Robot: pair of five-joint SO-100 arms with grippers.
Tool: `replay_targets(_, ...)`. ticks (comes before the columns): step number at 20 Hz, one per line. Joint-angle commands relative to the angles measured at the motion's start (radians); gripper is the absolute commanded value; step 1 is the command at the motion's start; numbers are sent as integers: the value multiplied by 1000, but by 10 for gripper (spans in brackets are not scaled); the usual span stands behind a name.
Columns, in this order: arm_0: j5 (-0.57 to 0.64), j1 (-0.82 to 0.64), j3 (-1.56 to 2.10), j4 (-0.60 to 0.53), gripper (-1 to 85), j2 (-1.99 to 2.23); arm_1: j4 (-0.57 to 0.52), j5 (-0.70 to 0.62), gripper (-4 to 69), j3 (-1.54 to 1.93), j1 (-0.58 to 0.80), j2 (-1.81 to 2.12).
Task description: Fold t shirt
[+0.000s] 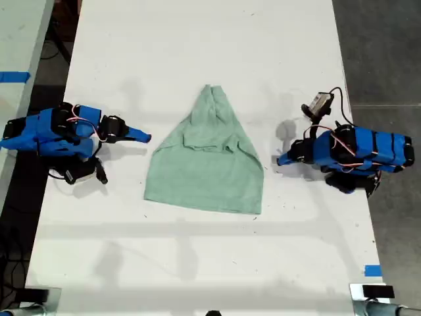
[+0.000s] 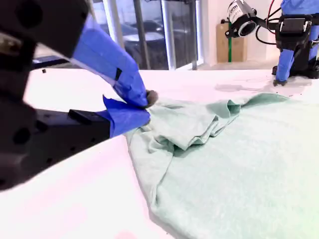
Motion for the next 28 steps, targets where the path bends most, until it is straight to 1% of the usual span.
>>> replay_targets(1, -18, 0, 6, 5, -2, 8, 5, 3, -2, 40, 11, 12)
replay_targets(8, -18, -2, 5, 6, -2, 8, 14, 20, -2, 40, 17, 12)
replay_targets(28, -21, -9, 5, 9, -2, 8, 14, 15, -2, 40, 21, 12)
